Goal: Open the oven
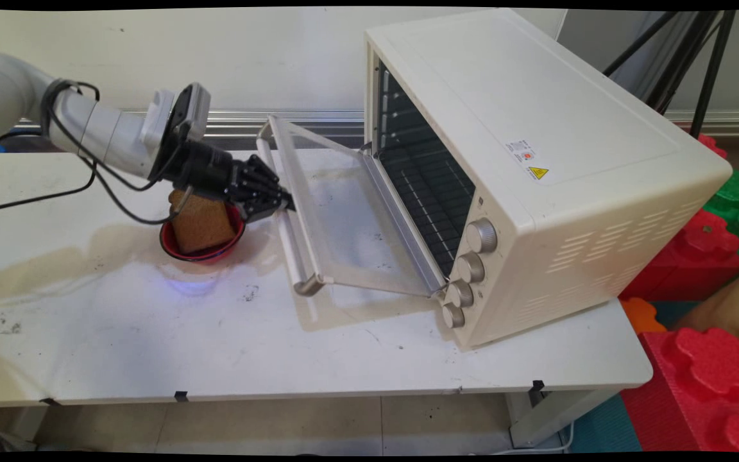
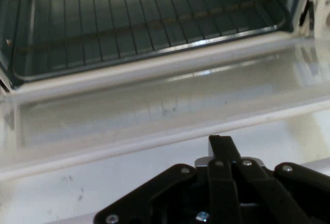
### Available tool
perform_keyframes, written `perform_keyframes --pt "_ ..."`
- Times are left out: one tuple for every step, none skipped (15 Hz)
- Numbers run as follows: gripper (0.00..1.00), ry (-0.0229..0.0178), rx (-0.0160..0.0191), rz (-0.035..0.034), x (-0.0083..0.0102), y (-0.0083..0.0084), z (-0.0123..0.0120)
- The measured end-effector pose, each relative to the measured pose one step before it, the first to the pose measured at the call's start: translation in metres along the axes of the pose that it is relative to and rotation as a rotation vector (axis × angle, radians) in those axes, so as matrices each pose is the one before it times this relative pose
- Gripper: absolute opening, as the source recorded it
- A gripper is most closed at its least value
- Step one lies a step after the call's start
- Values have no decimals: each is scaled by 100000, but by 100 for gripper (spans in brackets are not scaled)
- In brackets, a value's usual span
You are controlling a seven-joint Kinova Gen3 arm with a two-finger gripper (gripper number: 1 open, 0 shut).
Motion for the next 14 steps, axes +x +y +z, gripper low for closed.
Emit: perform_keyframes --pt "0 -875 -161 173 -595 211 -56" --pt "0 -800 -74 186 -572 212 -48" --pt "0 -638 -106 157 -449 152 8" --pt "0 -393 -70 168 -270 72 48" --pt "0 -598 -36 135 -424 135 24" --pt "0 -689 104 102 -518 146 8" --pt "0 -585 113 101 -462 142 12" --pt "0 -549 88 92 -379 97 26" --pt "0 -296 -40 73 -194 24 51" --pt "0 -500 65 61 -334 84 6" --pt "0 -264 2 114 -171 16 13" --pt "0 -285 118 89 -248 57 -32" --pt "0 -234 294 182 -259 76 -99" --pt "0 0 236 137 -124 29 -89"
